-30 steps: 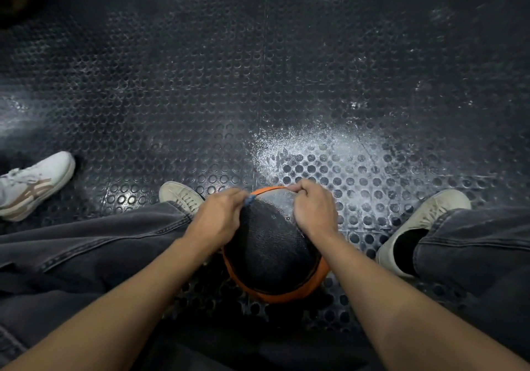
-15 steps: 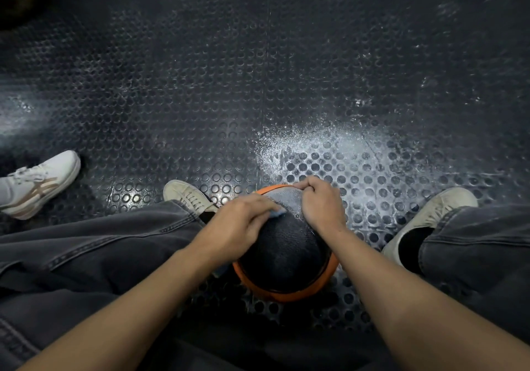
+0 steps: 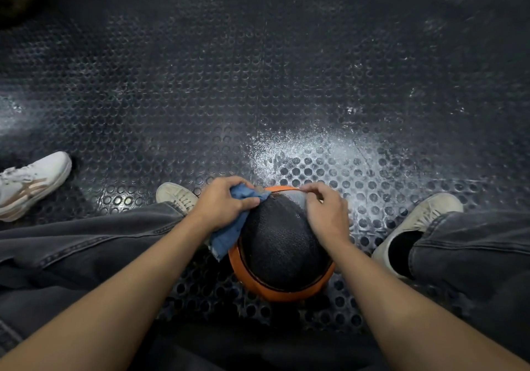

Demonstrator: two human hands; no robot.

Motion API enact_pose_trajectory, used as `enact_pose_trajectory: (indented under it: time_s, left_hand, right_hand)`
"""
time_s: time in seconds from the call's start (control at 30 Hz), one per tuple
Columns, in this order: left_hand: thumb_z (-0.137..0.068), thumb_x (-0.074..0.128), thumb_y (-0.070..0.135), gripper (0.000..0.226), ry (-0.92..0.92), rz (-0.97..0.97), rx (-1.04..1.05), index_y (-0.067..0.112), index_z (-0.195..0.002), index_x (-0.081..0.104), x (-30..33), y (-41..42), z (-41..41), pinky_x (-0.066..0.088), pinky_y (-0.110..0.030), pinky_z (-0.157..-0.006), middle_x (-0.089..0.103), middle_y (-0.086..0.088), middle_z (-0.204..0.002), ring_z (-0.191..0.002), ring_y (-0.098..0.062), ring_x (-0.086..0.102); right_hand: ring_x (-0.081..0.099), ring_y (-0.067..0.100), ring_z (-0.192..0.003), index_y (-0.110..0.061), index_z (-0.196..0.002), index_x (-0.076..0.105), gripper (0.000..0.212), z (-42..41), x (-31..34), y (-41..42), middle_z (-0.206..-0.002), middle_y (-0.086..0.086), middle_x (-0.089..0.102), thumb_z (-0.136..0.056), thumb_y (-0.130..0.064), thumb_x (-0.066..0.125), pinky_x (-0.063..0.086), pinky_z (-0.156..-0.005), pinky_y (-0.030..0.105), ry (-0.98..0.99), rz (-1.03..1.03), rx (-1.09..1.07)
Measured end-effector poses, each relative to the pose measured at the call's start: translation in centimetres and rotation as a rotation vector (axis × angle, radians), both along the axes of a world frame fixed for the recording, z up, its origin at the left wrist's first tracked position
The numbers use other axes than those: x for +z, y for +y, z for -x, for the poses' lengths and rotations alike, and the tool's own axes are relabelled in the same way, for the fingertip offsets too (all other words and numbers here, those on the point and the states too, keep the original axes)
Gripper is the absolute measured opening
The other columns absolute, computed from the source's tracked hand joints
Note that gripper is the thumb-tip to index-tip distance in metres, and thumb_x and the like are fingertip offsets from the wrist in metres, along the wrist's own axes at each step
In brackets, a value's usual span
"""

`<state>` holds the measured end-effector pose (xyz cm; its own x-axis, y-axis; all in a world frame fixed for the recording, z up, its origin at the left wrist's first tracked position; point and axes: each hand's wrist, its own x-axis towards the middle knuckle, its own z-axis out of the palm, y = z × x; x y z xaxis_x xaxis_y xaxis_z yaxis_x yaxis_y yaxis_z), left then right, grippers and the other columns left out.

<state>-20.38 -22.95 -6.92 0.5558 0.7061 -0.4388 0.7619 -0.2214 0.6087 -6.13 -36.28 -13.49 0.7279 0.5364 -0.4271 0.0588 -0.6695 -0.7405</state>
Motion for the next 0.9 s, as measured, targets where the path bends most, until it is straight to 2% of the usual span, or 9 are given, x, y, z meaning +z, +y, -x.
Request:
enact_pose_trajectory:
  time_s: [0.1, 0.27, 0.37, 0.47, 0.6, 0.67, 0.73, 0.83, 0.9]
  left_hand:
    - [-0.079, 0.077, 0.02, 0.026, 0.0, -0.168, -0.058, 0.026, -0.104, 0.07, 0.2, -0.1, -0.9, 0.042, -0.021, -0.083, 0.059, 0.001, -0.097, -0.09, -0.011, 0.053]
    - [-0.093, 0.06, 0.019, 0.016, 0.053, -0.029, -0.204, 0.014, -0.106, 0.067, -0.4, -0.1, -2.2, 0.046, -0.024, -0.075, 0.062, -0.005, -0.103, -0.087, -0.012, 0.056]
    - [-0.095, 0.056, 0.019, 0.02, 0.012, -0.104, -0.251, 0.015, -0.112, 0.066, -1.0, -0.9, -2.7, 0.038, -0.021, -0.086, 0.05, 0.001, -0.11, -0.097, -0.011, 0.049]
    - [-0.095, 0.056, 0.015, 0.019, -0.082, -0.19, -0.308, 0.011, -0.109, 0.067, -1.0, -2.6, -2.6, 0.041, -0.024, -0.092, 0.056, 0.003, -0.113, -0.099, -0.011, 0.052]
    - [-0.094, 0.056, 0.014, 0.017, -0.124, -0.246, -0.506, 0.012, -0.105, 0.069, -1.3, -3.0, -1.1, 0.042, -0.024, -0.09, 0.06, 0.003, -0.106, -0.096, -0.011, 0.055]
    - [-0.095, 0.054, 0.015, 0.013, -0.036, -0.281, -0.421, 0.011, -0.094, 0.066, -1.7, -1.9, -1.2, 0.046, -0.033, -0.087, 0.058, 0.002, -0.096, -0.088, -0.013, 0.054]
    - [-0.095, 0.053, 0.014, 0.015, 0.008, -0.302, -0.313, 0.009, -0.089, 0.066, -1.5, -2.0, -1.6, 0.047, -0.034, -0.085, 0.056, 0.002, -0.091, -0.082, -0.012, 0.051]
    - [-0.094, 0.054, 0.013, 0.02, -0.147, -0.275, -0.443, 0.013, -0.105, 0.07, -0.4, -4.9, -1.1, 0.045, -0.029, -0.092, 0.063, 0.002, -0.108, -0.097, -0.013, 0.057]
    - [-0.093, 0.053, 0.014, 0.024, -0.147, -0.266, -0.526, 0.015, -0.111, 0.068, -0.3, -4.5, -0.1, 0.045, -0.028, -0.095, 0.062, 0.003, -0.114, -0.103, -0.013, 0.057]
  right_hand:
    - [0.042, 0.005, -0.053, -0.029, -0.108, 0.069, 0.023, 0.4, 0.1, -0.3, -0.09, -0.007, 0.066, -0.101, -0.018, 0.05, 0.029, -0.046, 0.02, -0.041, -0.002, 0.009]
    - [0.041, 0.007, -0.051, -0.03, -0.105, 0.07, 0.023, 0.4, 0.0, -0.1, -0.075, -0.011, 0.061, -0.101, -0.021, 0.05, 0.027, -0.047, 0.023, -0.039, 0.03, -0.016]
    - [0.045, 0.01, -0.055, -0.027, -0.099, 0.07, 0.023, 0.4, 0.2, 0.2, -0.078, -0.011, 0.062, -0.101, -0.024, 0.048, 0.028, -0.05, 0.024, -0.058, 0.073, -0.026]
    - [0.048, 0.012, -0.058, -0.022, -0.098, 0.069, 0.024, 0.2, 0.3, 0.3, -0.077, -0.005, 0.065, -0.102, -0.028, 0.046, 0.031, -0.053, 0.026, -0.059, 0.105, -0.005]
    - [0.049, 0.013, -0.059, -0.021, -0.095, 0.068, 0.026, 0.1, 0.2, -0.2, -0.072, -0.005, 0.063, -0.101, -0.034, 0.046, 0.043, -0.077, 0.033, -0.077, 0.119, 0.05]
    - [0.049, 0.013, -0.06, -0.019, -0.09, 0.067, 0.029, 0.2, 0.3, 0.1, -0.072, -0.005, 0.063, -0.101, -0.035, 0.047, 0.045, -0.087, 0.038, -0.086, 0.128, 0.064]
    - [0.046, 0.01, -0.059, -0.018, -0.083, 0.065, 0.032, 0.4, 0.5, 0.6, -0.067, -0.007, 0.058, -0.102, -0.035, 0.046, 0.043, -0.091, 0.039, -0.105, 0.151, 0.066]
    - [0.046, 0.009, -0.061, -0.017, -0.08, 0.062, 0.033, 0.6, 0.2, 0.6, -0.068, -0.006, 0.057, -0.102, -0.036, 0.046, 0.043, -0.093, 0.038, -0.123, 0.164, 0.065]
    - [0.048, 0.013, -0.061, -0.018, -0.077, 0.059, 0.034, 0.6, 0.3, 0.6, -0.067, -0.006, 0.057, -0.102, -0.037, 0.046, 0.044, -0.093, 0.039, -0.121, 0.145, 0.077]
